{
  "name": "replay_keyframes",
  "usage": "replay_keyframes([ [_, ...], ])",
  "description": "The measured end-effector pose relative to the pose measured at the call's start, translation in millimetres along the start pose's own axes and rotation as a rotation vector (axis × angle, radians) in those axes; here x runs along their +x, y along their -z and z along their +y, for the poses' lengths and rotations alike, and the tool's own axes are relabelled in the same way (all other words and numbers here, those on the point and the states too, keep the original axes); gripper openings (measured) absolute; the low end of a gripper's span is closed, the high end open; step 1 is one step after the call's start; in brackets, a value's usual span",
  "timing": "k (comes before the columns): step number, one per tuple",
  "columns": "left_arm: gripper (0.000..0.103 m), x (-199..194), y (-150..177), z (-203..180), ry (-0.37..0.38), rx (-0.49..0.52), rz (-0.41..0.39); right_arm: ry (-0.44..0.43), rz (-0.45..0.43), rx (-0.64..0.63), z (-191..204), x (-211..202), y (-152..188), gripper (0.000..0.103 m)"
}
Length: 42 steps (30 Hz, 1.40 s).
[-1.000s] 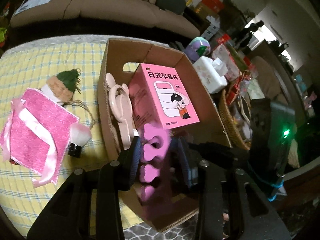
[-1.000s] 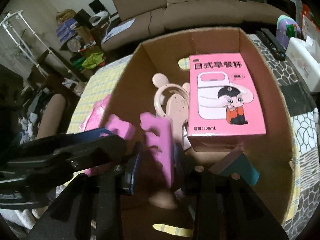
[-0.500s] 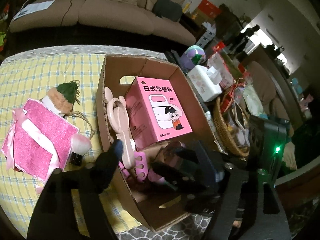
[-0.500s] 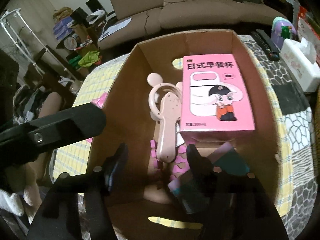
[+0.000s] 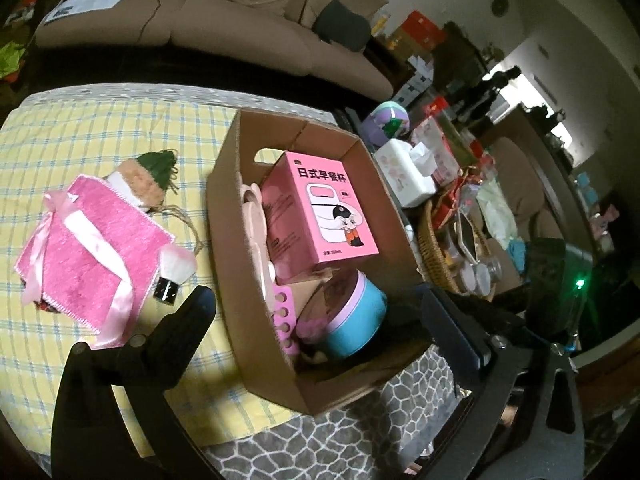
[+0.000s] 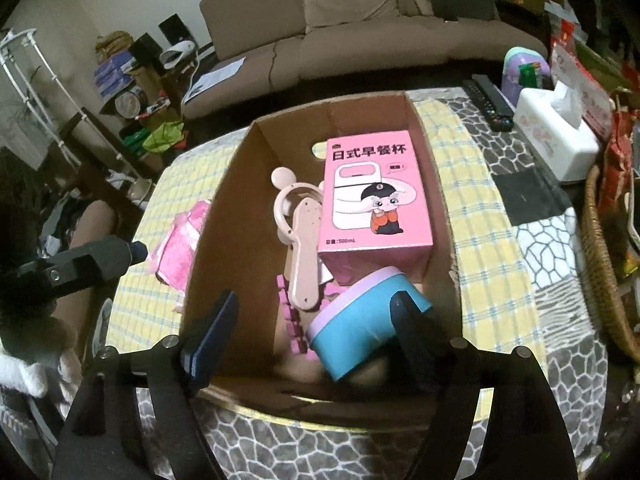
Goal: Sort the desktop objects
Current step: 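Open the left tool to release the toe separator in the box, then withdraw both tools from the box toward the pink fabric pouch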
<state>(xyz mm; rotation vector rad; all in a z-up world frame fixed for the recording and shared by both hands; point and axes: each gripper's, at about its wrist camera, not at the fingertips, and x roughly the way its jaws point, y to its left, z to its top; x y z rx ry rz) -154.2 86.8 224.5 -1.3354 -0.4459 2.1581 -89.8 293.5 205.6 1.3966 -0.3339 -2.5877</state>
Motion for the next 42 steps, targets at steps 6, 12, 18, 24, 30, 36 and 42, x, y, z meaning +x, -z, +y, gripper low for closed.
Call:
replay_keyframes([
  [6,0.103,-26.4,11.8,12.6,0.028,-0.01,-0.009,-0.021,-0.023,-0.004,13.5,-14.8,5.4,0.081],
  [12,0.103,-60.8,29.1,47.9,-0.014,-0.009,-0.046,-0.066,-0.038,-0.032,40.0,-21.8,13.3,0.082],
  [18,0.103,-98.3,48.6,100.4,-0.073,-0.018,-0.065,-0.102,-0.027,-0.078,75.8,-18.7,21.1,0.083],
  [24,0.103,-131.6,67.1,151.5,-0.303,0.013,-0.112,-0.122,-0.021,-0.126,112.1,-7.6,27.4,0.085],
  [30,0.103,-152.9,84.3,170.0,-0.44,0.063,-0.17,-0.121,-0.01,-0.172,147.1,13.0,37.3,0.092],
  [36,0.103,-160.9,88.3,168.5,-0.47,0.103,-0.186,-0.099,-0.01,-0.217,179.0,28.6,44.8,0.103],
  [42,0.103,-168.7,88.5,171.2,-0.468,0.109,-0.202,-0.086,-0.009,-0.233,194.8,38.9,46.4,0.103],
])
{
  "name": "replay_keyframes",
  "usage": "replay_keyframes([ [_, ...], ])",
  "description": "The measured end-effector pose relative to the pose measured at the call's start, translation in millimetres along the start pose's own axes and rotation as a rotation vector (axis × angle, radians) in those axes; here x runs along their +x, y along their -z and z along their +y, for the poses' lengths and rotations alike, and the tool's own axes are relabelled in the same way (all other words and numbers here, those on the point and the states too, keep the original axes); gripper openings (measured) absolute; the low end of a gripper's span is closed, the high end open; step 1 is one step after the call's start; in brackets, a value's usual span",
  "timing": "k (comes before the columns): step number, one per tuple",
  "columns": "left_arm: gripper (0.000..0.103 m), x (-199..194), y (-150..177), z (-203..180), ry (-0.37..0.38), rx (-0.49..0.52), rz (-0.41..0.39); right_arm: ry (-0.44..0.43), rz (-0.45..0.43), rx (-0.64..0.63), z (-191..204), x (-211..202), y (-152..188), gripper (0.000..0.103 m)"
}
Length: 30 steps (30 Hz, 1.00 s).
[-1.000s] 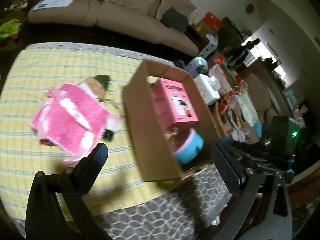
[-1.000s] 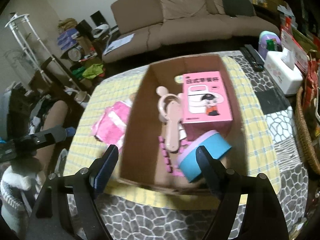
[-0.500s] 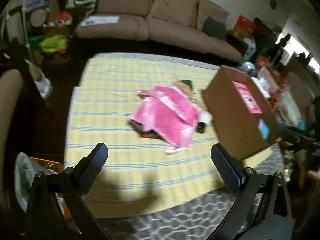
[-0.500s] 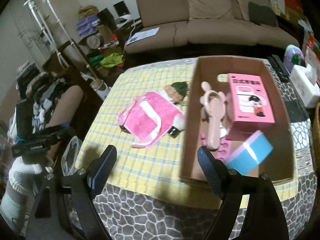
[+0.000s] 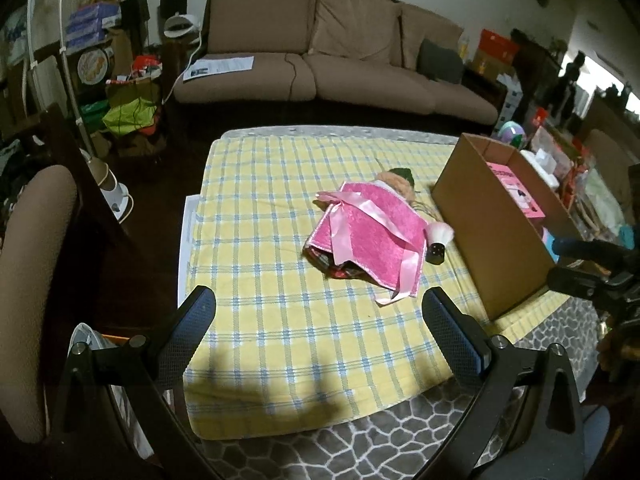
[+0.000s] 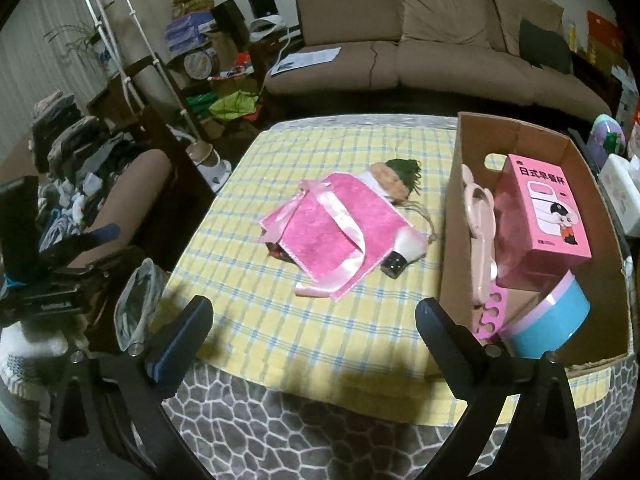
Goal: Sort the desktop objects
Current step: 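Withdraw both tools from the box toward the pink fabric pouch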
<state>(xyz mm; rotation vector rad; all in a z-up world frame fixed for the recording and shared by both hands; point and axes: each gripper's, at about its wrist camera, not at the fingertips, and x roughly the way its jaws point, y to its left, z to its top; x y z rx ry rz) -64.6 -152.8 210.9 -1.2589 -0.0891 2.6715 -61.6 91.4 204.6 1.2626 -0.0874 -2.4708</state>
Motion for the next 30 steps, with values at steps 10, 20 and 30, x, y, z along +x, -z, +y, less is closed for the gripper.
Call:
replay_keyframes([
  [10,0.103,6.0,1.0,8.3,-0.042,0.034,-0.014,0.003,0.031,-0.016,14.0,29.0,0.6,0.103],
  [20,0.103,34.2,0.3,25.3,-0.034,0.021,0.005,0.007,0.084,-0.049,20.9,70.6,8.4,0.103],
  [30,0.103,95.4,21.6,43.1,0.044,-0.026,0.065,-0.011,0.045,0.001,4.8,109.6,15.8,0.103],
])
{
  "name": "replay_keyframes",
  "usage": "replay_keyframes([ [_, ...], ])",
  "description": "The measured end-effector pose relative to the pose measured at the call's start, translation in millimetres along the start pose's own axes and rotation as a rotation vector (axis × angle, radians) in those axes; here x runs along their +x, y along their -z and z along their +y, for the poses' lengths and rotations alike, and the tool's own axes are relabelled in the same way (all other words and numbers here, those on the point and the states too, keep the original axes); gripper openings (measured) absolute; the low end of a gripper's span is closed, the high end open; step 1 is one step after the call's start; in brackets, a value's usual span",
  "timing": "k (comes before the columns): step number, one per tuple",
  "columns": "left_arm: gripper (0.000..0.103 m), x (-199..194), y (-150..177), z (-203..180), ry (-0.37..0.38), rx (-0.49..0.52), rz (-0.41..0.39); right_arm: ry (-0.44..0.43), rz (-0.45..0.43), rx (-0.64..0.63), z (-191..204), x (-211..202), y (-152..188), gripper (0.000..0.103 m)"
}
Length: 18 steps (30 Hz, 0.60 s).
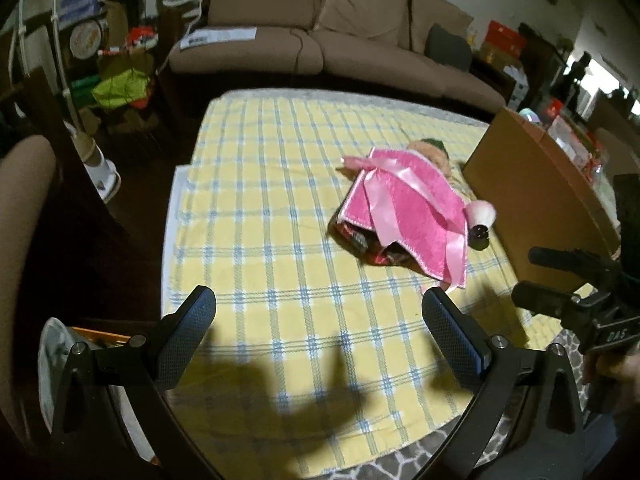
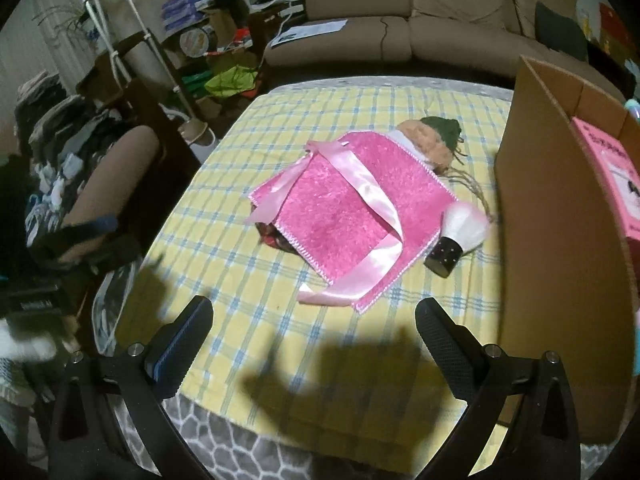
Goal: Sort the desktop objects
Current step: 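Withdraw both tools from the box toward the pink fabric pouch, then grasp the pink ribbon of the pouch with the right tool and lift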
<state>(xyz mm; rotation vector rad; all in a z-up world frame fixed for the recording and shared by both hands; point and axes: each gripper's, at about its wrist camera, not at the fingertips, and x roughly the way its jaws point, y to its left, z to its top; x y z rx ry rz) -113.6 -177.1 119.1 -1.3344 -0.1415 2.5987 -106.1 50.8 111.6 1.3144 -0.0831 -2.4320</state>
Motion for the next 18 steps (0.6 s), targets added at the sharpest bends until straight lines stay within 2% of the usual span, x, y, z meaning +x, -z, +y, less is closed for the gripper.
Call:
replay_keyframes([
  [8,0.103,41.3,-6.8,0.8,0.054,-0.008,0.02,0.001,-0.019,0.009,-13.4,28.4,-11.8,0.1],
  [12,0.103,57.3,-17.0,0.2,0.082,-0.011,0.014,0.01,-0.009,0.004,-21.0,45.3,-25.8,0.085],
  [18,0.103,79.2,-36.4,3.9,0.115,-0.02,-0.003,0.026,-0.007,0.005,-33.7,71.0,-43.2,0.072],
])
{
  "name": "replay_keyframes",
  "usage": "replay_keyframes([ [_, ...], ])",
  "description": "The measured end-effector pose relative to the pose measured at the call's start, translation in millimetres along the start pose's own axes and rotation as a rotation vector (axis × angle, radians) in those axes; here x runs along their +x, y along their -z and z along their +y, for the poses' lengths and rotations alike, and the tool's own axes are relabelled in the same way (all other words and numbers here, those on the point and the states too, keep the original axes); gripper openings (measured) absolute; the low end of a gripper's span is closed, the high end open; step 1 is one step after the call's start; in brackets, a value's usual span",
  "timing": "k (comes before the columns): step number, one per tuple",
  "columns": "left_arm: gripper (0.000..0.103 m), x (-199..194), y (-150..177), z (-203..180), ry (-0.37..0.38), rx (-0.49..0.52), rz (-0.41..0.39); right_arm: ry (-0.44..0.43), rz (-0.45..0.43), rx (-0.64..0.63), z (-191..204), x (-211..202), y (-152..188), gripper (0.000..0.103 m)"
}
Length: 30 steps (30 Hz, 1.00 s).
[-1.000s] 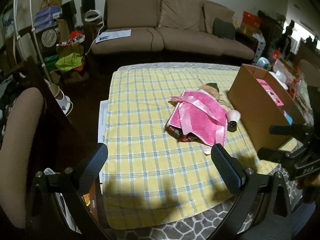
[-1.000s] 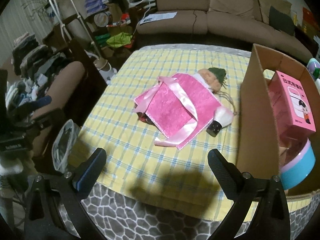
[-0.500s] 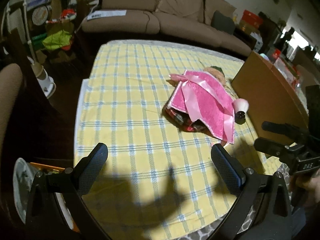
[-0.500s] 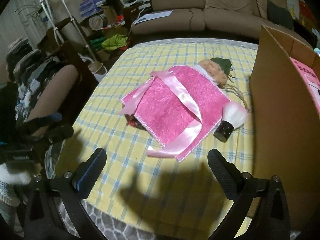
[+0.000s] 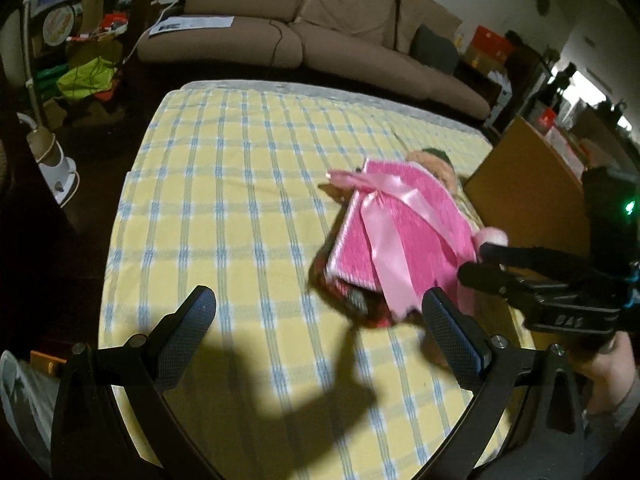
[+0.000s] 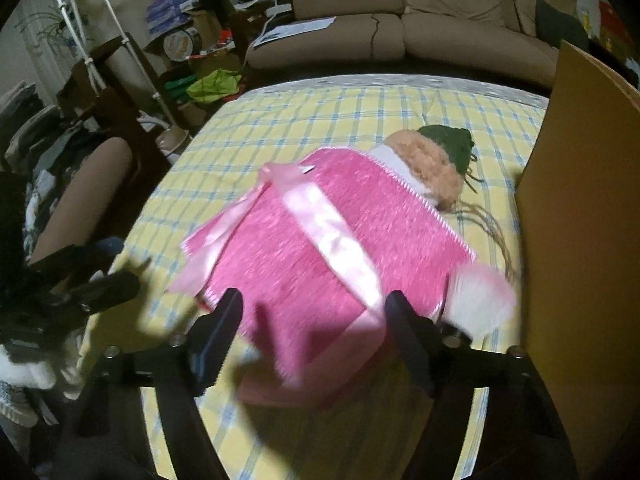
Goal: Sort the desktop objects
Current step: 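Grasp the pink ribbon of the pouch with the right tool and lift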
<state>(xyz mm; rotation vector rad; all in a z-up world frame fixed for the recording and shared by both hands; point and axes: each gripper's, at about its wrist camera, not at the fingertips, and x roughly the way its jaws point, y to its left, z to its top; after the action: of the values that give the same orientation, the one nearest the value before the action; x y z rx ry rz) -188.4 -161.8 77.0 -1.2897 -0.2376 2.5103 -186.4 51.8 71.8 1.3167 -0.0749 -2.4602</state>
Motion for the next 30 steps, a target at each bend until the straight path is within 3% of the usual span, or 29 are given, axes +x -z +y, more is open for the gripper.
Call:
replay_keyframes([
  [5,0.103,25.4,-9.6,8.8,0.039,-0.044,0.018,0.017,0.023,-0.016,-9.3,19.8,-8.5,0.049],
  [8,0.103,39.7,-12.7,2.3,0.075,-0.04,0.042,0.008,0.031,-0.008,-16.2,30.4,-9.2,0.048],
  [11,0.103,48.7,-15.0,-8.6,0.061,0.0,0.045,-0.017,0.025,0.009,-19.4,34.0,-5.8,0.042],
  [13,0.103,52.2,-14.4,-13.5,0.093,0.0,0.059,-0.045,0.019,0.016,-20.1,31.9,-1.8,0.035],
  [14,0.098,52.5,-13.8,-16.1,0.105,0.004,0.061,-0.058,0.022,0.019,-20.2,30.9,-0.5,0.028],
  [15,0.085,52.3,-12.7,-19.3,0.108,0.014,0.064,-0.075,0.026,0.021,-19.6,29.3,1.3,0.022],
  [16,0.074,51.4,-12.7,-21.5,0.105,0.021,0.066,-0.087,0.03,0.021,-18.3,27.8,3.1,0.019],
  [17,0.058,50.5,-11.5,-23.1,0.097,0.025,0.067,-0.105,0.033,0.021,-16.6,25.3,5.6,0.018],
  [19,0.053,47.9,-9.3,-23.5,0.099,0.021,0.07,-0.14,0.038,0.02,-12.0,20.5,10.4,0.017],
  [23,0.017,39.3,-4.0,-20.9,0.101,0.014,0.07,-0.218,0.059,0.035,-0.8,10.8,25.7,0.016],
  [30,0.008,3.8,17.2,-16.0,0.154,-0.02,0.08,-0.325,0.102,0.041,22.9,-10.9,60.7,0.016],
])
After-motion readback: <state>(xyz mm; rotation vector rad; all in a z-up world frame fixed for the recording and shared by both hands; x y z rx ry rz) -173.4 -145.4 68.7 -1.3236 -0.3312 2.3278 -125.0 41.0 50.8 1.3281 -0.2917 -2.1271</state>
